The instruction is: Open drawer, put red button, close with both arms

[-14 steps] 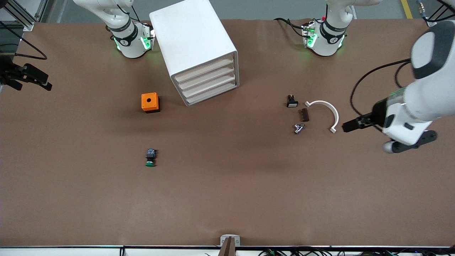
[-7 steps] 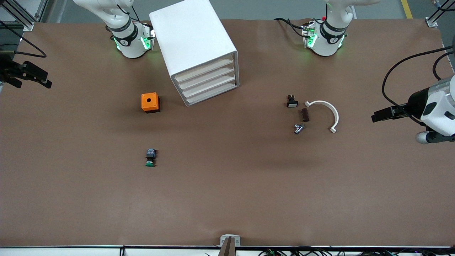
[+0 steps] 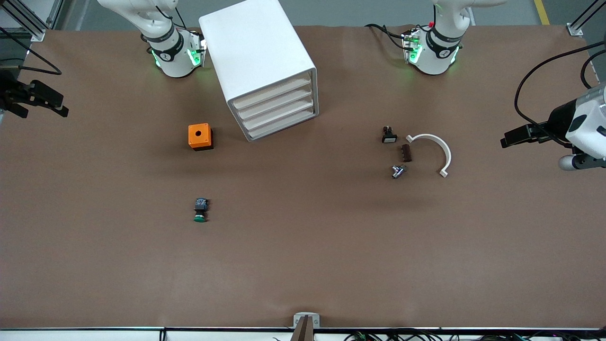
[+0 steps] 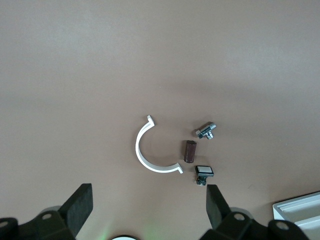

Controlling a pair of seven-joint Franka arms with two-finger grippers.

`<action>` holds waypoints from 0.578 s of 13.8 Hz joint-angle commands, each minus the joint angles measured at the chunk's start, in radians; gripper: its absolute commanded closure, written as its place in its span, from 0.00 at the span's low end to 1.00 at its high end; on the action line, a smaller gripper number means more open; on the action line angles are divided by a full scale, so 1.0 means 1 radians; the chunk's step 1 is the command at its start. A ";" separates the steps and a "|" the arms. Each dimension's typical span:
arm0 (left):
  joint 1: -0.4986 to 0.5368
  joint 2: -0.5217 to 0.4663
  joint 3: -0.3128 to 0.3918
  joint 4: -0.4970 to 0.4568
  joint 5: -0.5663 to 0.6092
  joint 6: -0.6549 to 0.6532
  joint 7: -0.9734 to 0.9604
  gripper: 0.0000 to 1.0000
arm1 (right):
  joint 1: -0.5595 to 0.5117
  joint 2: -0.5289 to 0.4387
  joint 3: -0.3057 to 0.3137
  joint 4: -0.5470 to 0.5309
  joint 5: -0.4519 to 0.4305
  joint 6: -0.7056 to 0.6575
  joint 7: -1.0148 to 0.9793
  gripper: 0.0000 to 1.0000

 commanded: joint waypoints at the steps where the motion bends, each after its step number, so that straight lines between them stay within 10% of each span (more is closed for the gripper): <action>1: -0.003 -0.057 0.002 -0.044 0.019 0.030 0.018 0.00 | -0.004 -0.014 0.000 -0.001 0.005 0.005 -0.013 0.00; 8: -0.004 -0.138 -0.002 -0.105 0.062 0.093 0.018 0.00 | -0.005 -0.014 0.000 -0.004 0.006 0.006 0.047 0.00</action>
